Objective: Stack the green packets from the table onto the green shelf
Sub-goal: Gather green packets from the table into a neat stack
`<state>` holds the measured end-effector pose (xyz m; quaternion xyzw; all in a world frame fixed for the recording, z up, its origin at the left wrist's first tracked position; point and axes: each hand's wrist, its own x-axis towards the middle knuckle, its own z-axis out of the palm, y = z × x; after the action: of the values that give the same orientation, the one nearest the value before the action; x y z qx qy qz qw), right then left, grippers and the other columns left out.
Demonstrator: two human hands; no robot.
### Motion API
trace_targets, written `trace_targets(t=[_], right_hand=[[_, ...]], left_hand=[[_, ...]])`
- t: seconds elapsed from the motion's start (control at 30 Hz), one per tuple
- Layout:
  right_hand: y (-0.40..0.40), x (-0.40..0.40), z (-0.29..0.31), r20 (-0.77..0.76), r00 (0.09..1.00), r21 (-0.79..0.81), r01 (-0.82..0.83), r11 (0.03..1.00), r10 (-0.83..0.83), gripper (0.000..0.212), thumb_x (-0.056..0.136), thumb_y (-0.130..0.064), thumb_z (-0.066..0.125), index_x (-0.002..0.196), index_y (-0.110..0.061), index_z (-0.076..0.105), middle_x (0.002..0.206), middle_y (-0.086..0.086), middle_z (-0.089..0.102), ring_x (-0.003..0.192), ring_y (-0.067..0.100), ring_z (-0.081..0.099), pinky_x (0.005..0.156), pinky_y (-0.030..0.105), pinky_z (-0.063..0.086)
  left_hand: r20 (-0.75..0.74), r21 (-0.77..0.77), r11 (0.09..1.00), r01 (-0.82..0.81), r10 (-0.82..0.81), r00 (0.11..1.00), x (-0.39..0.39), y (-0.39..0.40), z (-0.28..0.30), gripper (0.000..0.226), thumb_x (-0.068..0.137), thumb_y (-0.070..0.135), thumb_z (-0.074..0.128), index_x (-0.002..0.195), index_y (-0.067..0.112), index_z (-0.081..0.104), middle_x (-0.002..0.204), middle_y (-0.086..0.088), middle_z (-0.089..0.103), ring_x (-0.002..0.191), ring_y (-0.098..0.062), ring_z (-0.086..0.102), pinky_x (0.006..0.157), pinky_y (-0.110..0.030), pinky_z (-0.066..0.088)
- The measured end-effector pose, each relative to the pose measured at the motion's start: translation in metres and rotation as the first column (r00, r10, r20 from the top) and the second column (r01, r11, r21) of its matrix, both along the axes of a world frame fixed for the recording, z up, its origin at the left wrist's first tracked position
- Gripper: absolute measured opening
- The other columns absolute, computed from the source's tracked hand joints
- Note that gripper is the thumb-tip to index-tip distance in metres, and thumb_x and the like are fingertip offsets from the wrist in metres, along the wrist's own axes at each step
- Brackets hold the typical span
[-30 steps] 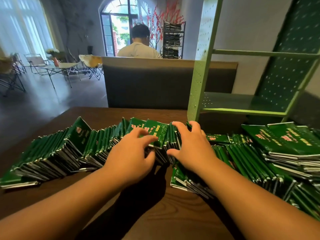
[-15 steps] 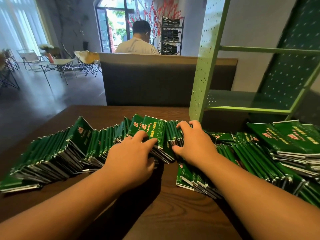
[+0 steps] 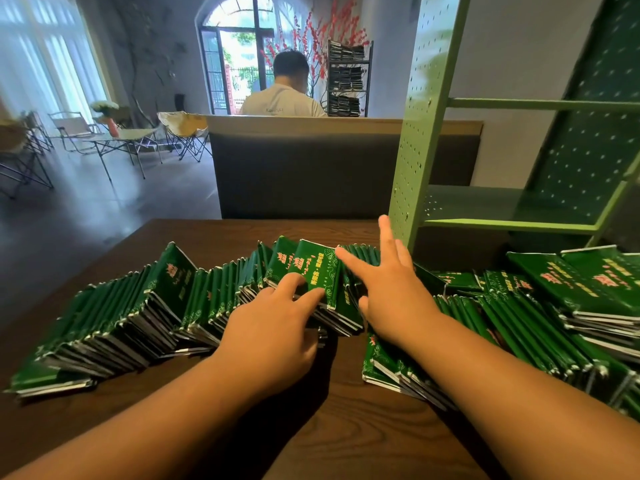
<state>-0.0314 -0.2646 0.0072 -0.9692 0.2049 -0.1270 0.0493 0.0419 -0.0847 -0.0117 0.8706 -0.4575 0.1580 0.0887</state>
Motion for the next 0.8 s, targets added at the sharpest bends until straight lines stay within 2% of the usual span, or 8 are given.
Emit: trace_targets(t=[0.1,0.2,0.27,0.33,0.43,0.6,0.73,0.8], right_hand=[[-0.001,0.005,0.000,-0.066,0.998,0.007,-0.010,1.000,0.011,0.080,0.091,0.004,0.059,0.150,-0.047,0.039,0.163,-0.003,-0.034,0.156,0.032,-0.006,0.101,0.039,0.051],[-0.004,0.006,-0.001,-0.073,0.997,0.076,0.010,0.997,-0.004,0.051,0.097,-0.022,0.058,0.144,-0.040,0.048,0.168,0.000,-0.016,0.155,0.037,-0.001,0.108,0.045,0.044],[-0.003,0.008,-0.001,-0.090,0.996,0.095,0.026,0.995,-0.018,0.045,0.096,-0.042,0.059,0.139,-0.036,0.048,0.168,0.004,-0.001,0.153,0.043,0.008,0.111,0.050,0.041],[-0.004,0.009,-0.001,-0.096,0.994,0.071,0.050,0.996,-0.043,0.045,0.094,-0.050,0.063,0.133,-0.033,0.049,0.161,0.007,0.017,0.147,0.044,0.023,0.107,0.051,0.046],[-0.004,0.011,0.000,-0.055,0.997,0.029,0.062,0.998,-0.060,0.036,0.095,-0.039,0.065,0.125,-0.026,0.051,0.145,0.009,0.036,0.131,0.037,0.041,0.098,0.044,0.051],[-0.009,0.006,0.002,0.061,0.996,0.064,0.058,0.996,-0.062,0.025,0.088,-0.028,0.069,0.106,-0.021,0.052,0.118,0.001,0.048,0.109,0.026,0.050,0.079,0.036,0.048],[-0.010,0.000,0.010,0.177,0.974,0.135,0.122,0.983,-0.145,0.026,0.084,-0.032,0.070,0.103,-0.027,0.053,0.108,-0.007,0.049,0.098,0.020,0.054,0.069,0.033,0.044],[-0.008,-0.004,0.015,0.252,0.948,0.175,0.155,0.972,-0.196,0.024,0.083,-0.035,0.069,0.099,-0.030,0.053,0.109,-0.008,0.051,0.094,0.019,0.055,0.068,0.032,0.044]], left_hand=[[-0.011,0.002,1.000,-0.004,0.004,1.000,0.001,0.000,0.000,0.063,0.097,0.051,0.049,0.154,0.044,0.023,0.156,0.011,0.023,0.128,-0.014,0.049,0.083,-0.030,0.054],[-0.026,0.007,1.000,-0.007,0.007,1.000,0.002,-0.001,0.001,0.063,0.096,0.051,0.049,0.153,0.043,0.023,0.155,0.011,0.024,0.125,-0.015,0.050,0.083,-0.031,0.056],[-0.034,0.007,1.000,-0.005,0.005,0.999,0.002,0.000,0.002,0.063,0.096,0.051,0.049,0.153,0.043,0.024,0.155,0.012,0.025,0.124,-0.015,0.051,0.083,-0.032,0.056],[-0.036,0.017,1.000,-0.007,0.008,0.999,0.000,0.000,0.004,0.063,0.096,0.052,0.049,0.153,0.044,0.024,0.156,0.012,0.024,0.126,-0.016,0.050,0.085,-0.033,0.056],[-0.047,0.031,0.999,-0.013,0.015,0.999,-0.002,0.001,0.006,0.063,0.096,0.052,0.049,0.153,0.044,0.023,0.157,0.011,0.023,0.129,-0.016,0.049,0.087,-0.033,0.055],[-0.101,-0.001,1.000,-0.018,0.018,0.995,-0.004,0.000,0.009,0.065,0.097,0.053,0.048,0.155,0.043,0.021,0.157,0.014,0.021,0.124,-0.013,0.052,0.083,-0.031,0.055],[-0.183,-0.109,0.993,-0.048,0.027,0.983,-0.010,-0.001,0.014,0.068,0.097,0.048,0.051,0.157,0.038,0.021,0.161,0.018,0.011,0.105,-0.005,0.058,0.070,-0.019,0.045],[-0.212,-0.189,0.981,-0.041,0.000,0.977,-0.016,-0.001,0.015,0.065,0.097,0.046,0.053,0.156,0.037,0.027,0.160,0.019,0.013,0.093,-0.003,0.055,0.071,-0.016,0.041]])
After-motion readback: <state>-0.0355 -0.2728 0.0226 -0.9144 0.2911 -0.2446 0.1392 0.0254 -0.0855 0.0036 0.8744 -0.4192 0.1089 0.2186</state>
